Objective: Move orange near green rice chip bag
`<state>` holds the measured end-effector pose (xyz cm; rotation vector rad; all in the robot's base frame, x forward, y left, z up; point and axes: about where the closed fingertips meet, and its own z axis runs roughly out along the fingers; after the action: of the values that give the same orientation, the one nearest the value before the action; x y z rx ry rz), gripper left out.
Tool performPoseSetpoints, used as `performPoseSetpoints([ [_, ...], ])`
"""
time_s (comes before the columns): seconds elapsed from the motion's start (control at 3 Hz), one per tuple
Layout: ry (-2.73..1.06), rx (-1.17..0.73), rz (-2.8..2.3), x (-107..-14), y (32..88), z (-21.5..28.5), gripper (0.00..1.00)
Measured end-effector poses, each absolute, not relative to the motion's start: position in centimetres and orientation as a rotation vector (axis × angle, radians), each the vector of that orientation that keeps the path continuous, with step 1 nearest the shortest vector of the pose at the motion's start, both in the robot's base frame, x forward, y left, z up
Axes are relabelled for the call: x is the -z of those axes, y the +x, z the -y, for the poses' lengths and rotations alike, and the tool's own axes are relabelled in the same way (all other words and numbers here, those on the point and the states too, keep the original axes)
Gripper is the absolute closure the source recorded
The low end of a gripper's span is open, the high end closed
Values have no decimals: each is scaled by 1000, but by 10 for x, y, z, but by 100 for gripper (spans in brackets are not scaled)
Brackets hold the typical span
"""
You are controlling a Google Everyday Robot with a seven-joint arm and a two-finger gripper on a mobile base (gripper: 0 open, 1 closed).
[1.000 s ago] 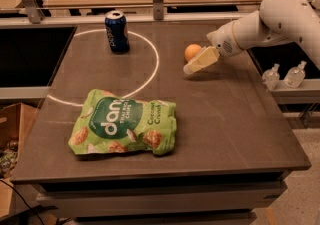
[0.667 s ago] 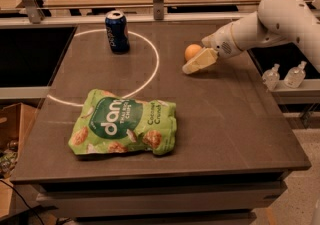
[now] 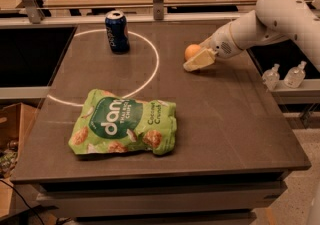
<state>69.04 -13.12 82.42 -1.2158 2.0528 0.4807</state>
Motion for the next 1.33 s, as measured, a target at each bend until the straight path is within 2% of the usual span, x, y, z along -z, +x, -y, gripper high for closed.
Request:
performPoseSetpoints([
  [0.33, -1245, -472, -2045, -843, 680, 131, 87],
  [0.67, -1314, -546, -2002, -866, 655, 117, 100],
  [1.33, -1450, -794, -1982, -870, 570, 74, 100],
])
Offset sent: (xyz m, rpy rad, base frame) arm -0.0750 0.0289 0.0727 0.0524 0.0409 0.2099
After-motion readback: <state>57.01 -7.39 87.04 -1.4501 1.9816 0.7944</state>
